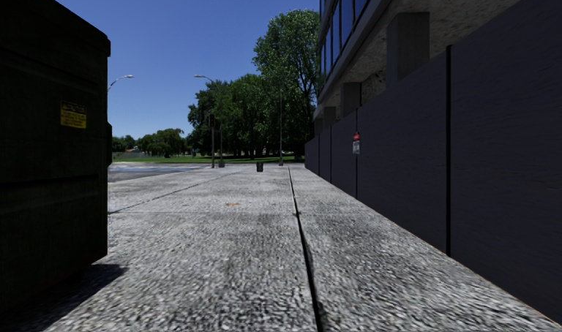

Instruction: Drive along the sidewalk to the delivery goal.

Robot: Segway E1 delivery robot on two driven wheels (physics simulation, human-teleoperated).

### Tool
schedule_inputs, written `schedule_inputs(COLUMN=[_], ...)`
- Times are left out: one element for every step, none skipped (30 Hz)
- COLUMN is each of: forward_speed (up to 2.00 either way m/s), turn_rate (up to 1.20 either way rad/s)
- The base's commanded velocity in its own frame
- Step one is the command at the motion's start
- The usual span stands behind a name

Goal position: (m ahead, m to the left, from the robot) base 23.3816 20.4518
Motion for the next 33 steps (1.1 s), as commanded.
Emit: schedule_inputs(forward_speed=[2.00, 2.00, 2.00, 2.00, 2.00, 2.00, 2.00, 2.00, 2.00, 2.00, 2.00, 2.00, 2.00, 2.00, 2.00, 2.00, 2.00, 2.00, 2.00, 2.00, 2.00, 2.00, 2.00, 2.00, 2.00, 2.00, 2.00, 2.00, 2.00, 2.00, 2.00, 2.00, 2.00], turn_rate=[0.00, 0.00, 0.00, 0.00, 0.00, 0.00, 0.00, 0.00, 0.00, 0.00, 0.00, 0.00, 0.00, 0.00, 0.00, 0.00, 0.00, 0.00, 0.00, 0.00, 0.00, 0.00, 0.00, 0.00, 0.00, 0.00, 0.00, 0.00, 0.00, 0.00, 0.00, 0.00, 0.00])
